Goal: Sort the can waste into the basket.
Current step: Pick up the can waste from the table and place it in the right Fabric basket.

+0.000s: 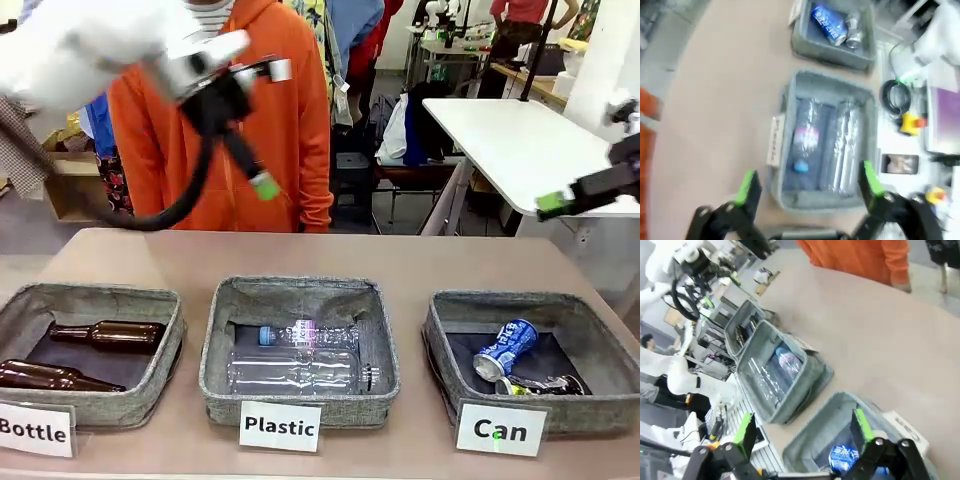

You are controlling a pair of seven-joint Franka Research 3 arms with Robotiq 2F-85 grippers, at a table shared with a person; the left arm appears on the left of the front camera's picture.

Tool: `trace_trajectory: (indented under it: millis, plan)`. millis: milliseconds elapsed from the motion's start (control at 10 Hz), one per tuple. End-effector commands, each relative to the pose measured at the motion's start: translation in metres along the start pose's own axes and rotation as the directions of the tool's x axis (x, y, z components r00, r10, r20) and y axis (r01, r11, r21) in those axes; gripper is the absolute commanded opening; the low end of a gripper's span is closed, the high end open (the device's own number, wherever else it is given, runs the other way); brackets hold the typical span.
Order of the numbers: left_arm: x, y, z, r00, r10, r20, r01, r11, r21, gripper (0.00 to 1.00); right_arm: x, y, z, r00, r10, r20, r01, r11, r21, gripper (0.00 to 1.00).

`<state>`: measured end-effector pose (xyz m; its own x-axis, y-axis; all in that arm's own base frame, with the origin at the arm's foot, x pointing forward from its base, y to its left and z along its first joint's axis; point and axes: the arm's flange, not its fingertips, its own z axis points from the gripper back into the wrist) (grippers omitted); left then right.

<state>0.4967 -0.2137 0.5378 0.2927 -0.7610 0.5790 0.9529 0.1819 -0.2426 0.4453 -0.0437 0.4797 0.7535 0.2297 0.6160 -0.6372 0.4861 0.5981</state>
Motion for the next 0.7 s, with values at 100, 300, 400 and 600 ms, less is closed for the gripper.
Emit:
trace_trajectory:
  millis: [100,300,400,600]
  plan:
    - [-0.129,-0.009,0.03,0.974,0.071,0.214,-0.057,0.996,-0.074,1.0,0.027,-0.015,-0.043,0.995,0.02,0.099,-0.033,0.99,0.134,1.0]
    - [-0.194,0.015,0.056,0.891,0.161,0.425,-0.114,0.984,-0.134,1.0,0.027,-0.029,-0.068,0.988,-0.058,0.142,0.018,0.964,0.266,1.0]
    - [-0.218,0.027,0.065,0.832,0.172,0.527,-0.114,0.983,-0.141,1.0,0.026,-0.032,-0.075,0.986,-0.112,0.123,0.076,0.96,0.271,1.0]
    - [-0.263,0.064,0.069,0.715,0.215,0.665,-0.142,0.976,-0.163,1.0,0.02,-0.028,-0.077,0.99,-0.072,0.122,0.041,0.97,0.241,1.0]
